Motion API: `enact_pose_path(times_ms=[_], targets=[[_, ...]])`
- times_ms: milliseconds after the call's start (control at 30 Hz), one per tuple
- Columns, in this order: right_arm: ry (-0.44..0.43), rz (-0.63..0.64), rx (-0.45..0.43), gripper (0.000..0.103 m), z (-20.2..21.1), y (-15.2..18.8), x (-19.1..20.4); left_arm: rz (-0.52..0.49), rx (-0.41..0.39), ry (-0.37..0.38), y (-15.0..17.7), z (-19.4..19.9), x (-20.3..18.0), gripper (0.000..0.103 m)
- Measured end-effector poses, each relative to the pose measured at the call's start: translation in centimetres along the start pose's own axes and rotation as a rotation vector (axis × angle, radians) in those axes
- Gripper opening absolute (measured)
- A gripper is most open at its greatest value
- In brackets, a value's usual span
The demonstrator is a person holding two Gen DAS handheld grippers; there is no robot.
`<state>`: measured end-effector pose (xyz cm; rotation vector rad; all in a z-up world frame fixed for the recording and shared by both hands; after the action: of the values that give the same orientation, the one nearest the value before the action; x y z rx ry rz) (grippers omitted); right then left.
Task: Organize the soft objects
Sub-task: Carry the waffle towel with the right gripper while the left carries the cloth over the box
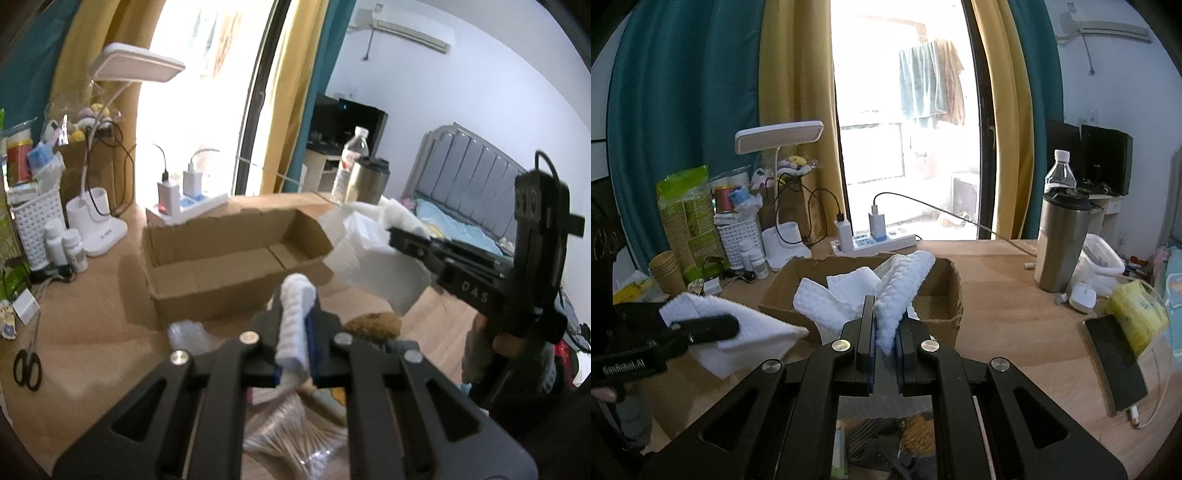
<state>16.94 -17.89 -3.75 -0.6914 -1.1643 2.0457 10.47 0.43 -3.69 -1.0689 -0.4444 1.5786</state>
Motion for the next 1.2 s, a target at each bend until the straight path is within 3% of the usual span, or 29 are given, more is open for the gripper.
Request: enact_pose_path(times_ms=[300,633,1200], targets=[[0.018,0.004,-0.003,0.009,-1.1,-0.8,-1.3,0.009,-0.065,-0.024,-2.6,0.0,1.5,0.01],[0.028,0.006,0.013,0.009,-3.5,-1.7,-2.9,0.027,-0.085,-0.08,-4.5,-1.9,3.5,0.01],[0.016,0.017,0.06,0.009,-9.3,-2.7,-4.7,0.085,-0.017,-0.127,-5.5,-7.3,7.5,0.01]])
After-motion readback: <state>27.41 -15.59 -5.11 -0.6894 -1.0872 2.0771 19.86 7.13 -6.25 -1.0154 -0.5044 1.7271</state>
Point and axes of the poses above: each gripper's, at about its wrist camera, not at the fingertips, and z roughly against the way its jaws point, x to its left, y to its underside, the point moved 1 cm from there along -z, roughly the way its jaws point, and after that the axes turned 11 degrees about z, right-handed, at the moved point
